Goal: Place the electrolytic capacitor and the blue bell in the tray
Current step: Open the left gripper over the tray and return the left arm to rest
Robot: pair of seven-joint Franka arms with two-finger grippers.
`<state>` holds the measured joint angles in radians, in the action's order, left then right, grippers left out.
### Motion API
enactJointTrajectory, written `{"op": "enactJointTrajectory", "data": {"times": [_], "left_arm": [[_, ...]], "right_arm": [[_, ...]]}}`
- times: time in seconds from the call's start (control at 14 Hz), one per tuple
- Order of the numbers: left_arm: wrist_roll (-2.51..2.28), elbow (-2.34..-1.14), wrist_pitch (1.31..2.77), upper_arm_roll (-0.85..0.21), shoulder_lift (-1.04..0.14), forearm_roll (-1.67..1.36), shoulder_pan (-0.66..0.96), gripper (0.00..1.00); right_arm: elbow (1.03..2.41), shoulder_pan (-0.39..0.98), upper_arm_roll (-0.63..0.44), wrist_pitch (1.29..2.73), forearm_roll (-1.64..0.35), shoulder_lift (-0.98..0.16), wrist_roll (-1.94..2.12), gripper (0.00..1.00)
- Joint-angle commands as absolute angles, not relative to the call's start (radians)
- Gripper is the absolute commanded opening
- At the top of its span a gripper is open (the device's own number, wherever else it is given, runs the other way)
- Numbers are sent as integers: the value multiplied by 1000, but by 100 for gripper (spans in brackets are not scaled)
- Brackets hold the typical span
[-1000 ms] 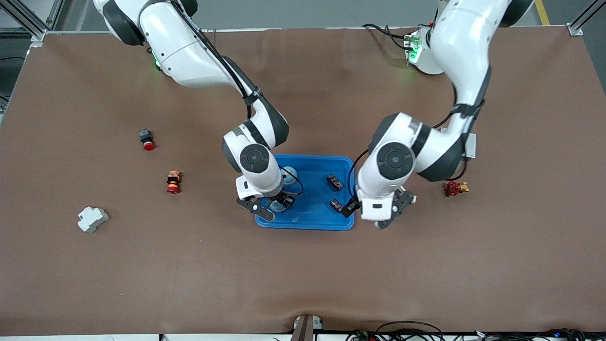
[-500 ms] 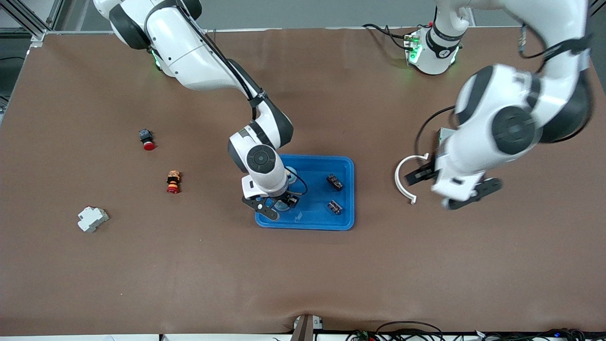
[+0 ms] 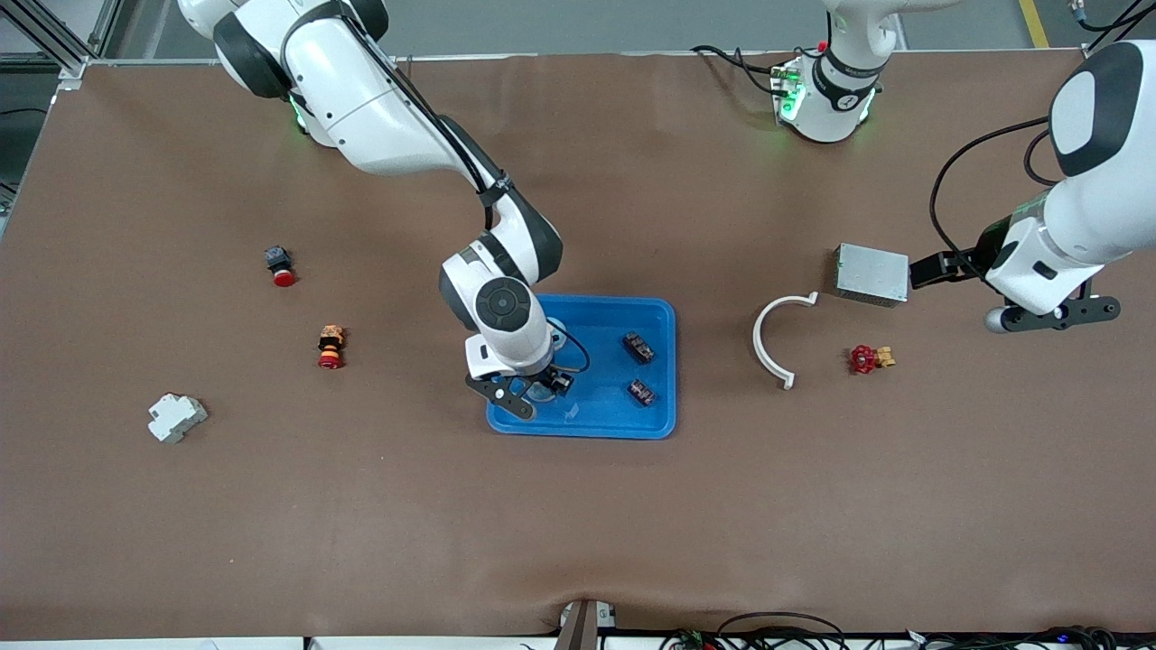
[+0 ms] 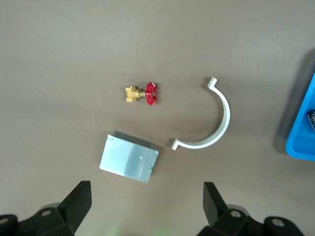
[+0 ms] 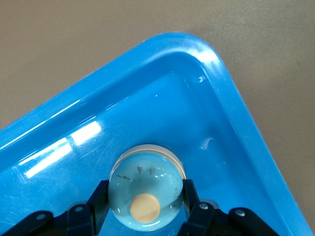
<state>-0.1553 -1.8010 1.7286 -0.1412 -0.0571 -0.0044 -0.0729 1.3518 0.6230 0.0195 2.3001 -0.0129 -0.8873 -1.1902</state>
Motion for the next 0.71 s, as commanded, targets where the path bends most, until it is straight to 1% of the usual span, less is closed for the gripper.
{"op": "enactJointTrajectory", "data": {"times": [0.0, 0.14, 0.29, 0.36, 0.43, 0.5, 0.57, 0.64], "left_arm": [[-126, -1959, 1863, -152, 50, -25, -83, 100], [-126, -1939, 1876, -152, 49, -23, -81, 100], [-123, -1850, 1865, -150, 26, -21, -83, 100], [-126, -1801, 1856, -147, 12, -21, -84, 100], [-127, -1746, 1844, -147, -6, -21, -84, 100], [-132, -1679, 1815, -150, -40, -14, -75, 100], [-135, -1627, 1778, -150, -61, -6, -66, 100], [-137, -1606, 1761, -153, -67, 1, -64, 100]], "right_arm": [[1321, 637, 9, 2307, 3, -913, -1226, 0], [1321, 647, 8, 2313, 5, -914, -1233, 0], [1321, 647, 8, 2313, 5, -916, -1235, 0], [1321, 647, 8, 2313, 5, -914, -1233, 4], [1321, 646, 8, 2313, 5, -914, -1233, 83], [1322, 646, 8, 2315, 9, -914, -1232, 100], [1322, 646, 8, 2315, 29, -914, -1232, 100], [1322, 646, 8, 2313, 41, -914, -1232, 100]]}}
